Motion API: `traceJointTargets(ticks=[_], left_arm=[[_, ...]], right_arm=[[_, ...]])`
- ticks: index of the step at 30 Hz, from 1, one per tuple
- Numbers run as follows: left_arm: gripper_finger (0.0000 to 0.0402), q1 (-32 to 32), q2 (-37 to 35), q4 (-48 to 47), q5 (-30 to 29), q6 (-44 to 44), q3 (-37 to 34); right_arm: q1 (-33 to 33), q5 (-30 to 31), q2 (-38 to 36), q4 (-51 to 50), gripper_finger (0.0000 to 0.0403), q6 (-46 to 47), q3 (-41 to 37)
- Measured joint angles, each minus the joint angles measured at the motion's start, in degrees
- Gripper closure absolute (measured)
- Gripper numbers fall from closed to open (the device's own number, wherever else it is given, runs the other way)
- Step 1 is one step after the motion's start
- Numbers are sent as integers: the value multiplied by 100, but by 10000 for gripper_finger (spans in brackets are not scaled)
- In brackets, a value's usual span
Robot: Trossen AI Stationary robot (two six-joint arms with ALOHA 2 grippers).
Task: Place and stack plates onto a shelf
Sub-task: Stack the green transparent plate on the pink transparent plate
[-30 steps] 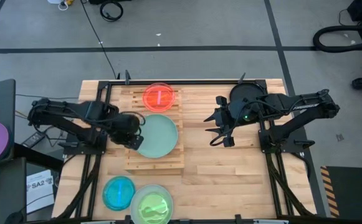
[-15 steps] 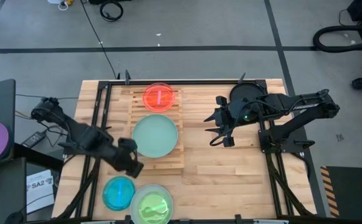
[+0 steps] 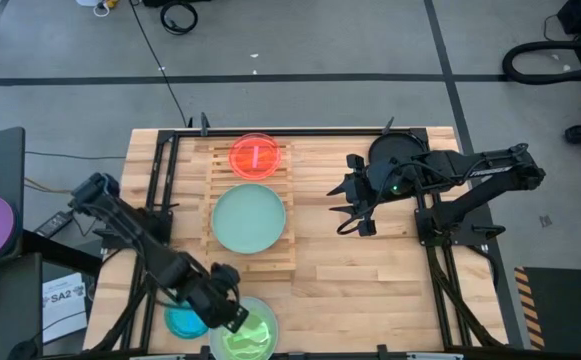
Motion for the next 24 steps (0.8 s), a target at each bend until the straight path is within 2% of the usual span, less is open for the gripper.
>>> traceJointTargets(ticks=[12, 24], left_arm=[[230, -295, 1115, -27, 181, -2, -2], [230, -274, 1216, -234, -249, 226, 1]], right_arm=[[-1, 0, 0, -2, 237, 0, 0], [0, 0, 0, -7, 237, 0, 0]])
